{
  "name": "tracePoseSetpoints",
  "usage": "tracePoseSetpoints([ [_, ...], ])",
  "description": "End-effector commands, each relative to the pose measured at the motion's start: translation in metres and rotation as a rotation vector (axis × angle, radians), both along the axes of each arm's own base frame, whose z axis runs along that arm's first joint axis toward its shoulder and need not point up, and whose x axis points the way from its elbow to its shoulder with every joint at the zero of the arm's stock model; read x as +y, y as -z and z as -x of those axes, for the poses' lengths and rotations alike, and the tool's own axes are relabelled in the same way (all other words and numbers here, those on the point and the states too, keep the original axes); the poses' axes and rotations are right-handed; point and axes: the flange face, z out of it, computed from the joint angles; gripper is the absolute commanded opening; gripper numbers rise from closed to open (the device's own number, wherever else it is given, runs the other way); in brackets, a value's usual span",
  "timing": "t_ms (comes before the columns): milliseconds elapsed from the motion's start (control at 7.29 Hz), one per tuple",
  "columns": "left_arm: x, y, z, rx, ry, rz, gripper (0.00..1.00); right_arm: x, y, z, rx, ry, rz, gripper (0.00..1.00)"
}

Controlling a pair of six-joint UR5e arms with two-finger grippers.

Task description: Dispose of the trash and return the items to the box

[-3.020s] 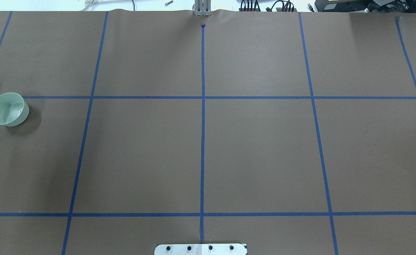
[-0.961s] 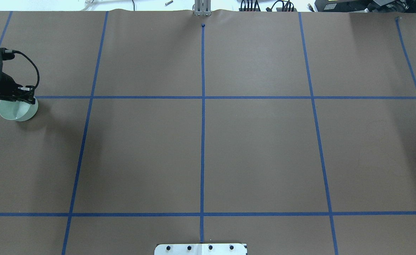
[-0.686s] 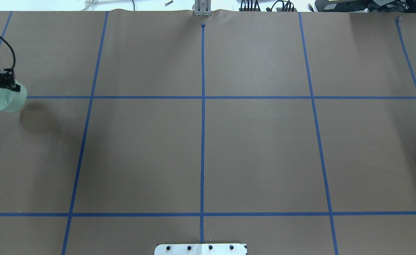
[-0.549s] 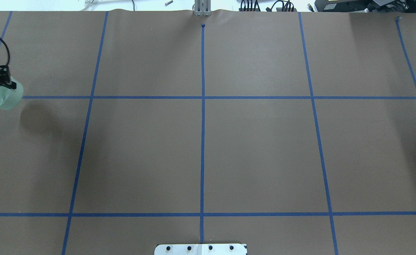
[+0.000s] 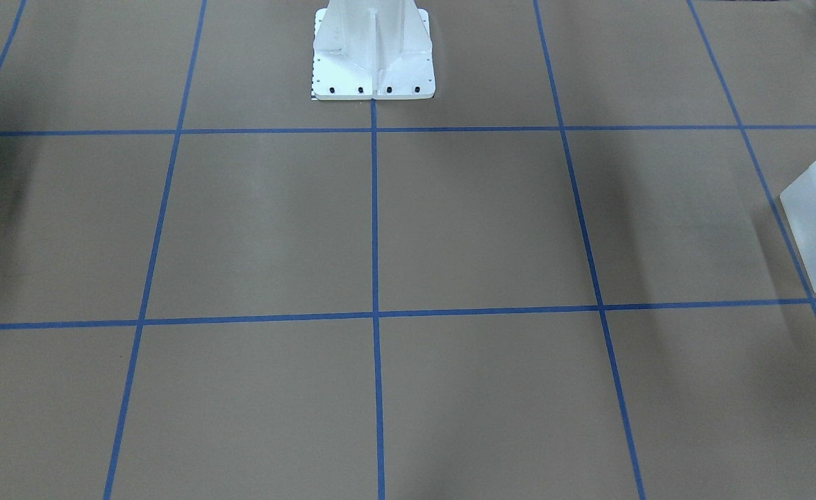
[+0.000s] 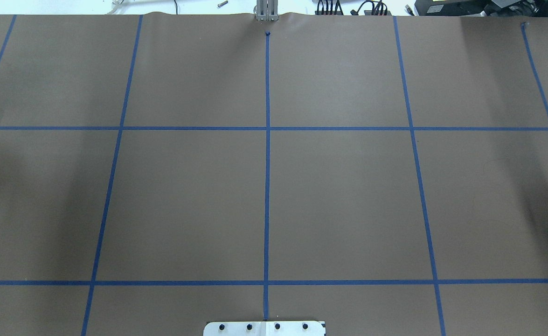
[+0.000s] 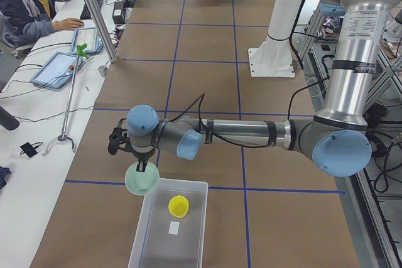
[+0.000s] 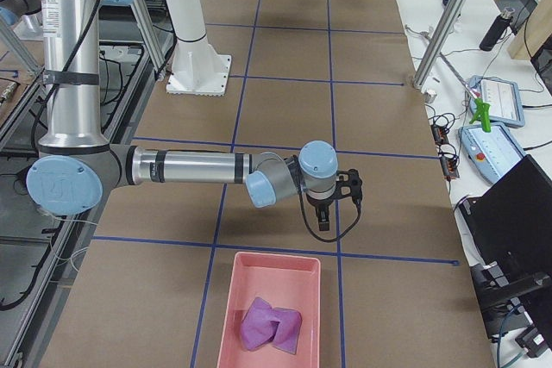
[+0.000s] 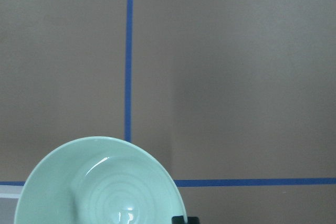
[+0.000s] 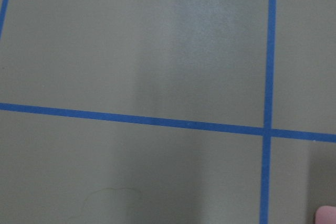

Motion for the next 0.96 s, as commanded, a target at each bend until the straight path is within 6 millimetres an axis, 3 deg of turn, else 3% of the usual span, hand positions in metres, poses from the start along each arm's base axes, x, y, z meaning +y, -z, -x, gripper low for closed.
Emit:
tracePoseSetpoints([
  [0,0.030,-0.074,0.027,-0.095,-0.063,0.010,0.00,0.003,0.036,0.037,-0.027,-0.014,0.034,1.00],
  [275,0.048,-0.131,0.028,-0.121,-0.074,0.072,0.00,0.005,0.035,0.048,-0.025,0.002,0.043,1.00],
  [412,0.050,-0.140,0.027,-0.121,-0.075,0.073,0.00,0.006,0.036,0.052,-0.026,0.002,0.048,1.00],
  [549,0.058,-0.162,0.026,-0.127,-0.076,0.082,0.00,0.006,0.036,0.052,-0.026,0.002,0.048,1.00],
  [686,0.060,-0.171,0.026,-0.138,-0.069,0.063,0.17,0.006,0.036,0.052,-0.027,0.004,0.047,1.00],
  [824,0.060,-0.171,0.025,-0.137,-0.065,0.066,0.79,0.006,0.036,0.054,-0.026,0.006,0.049,1.00],
])
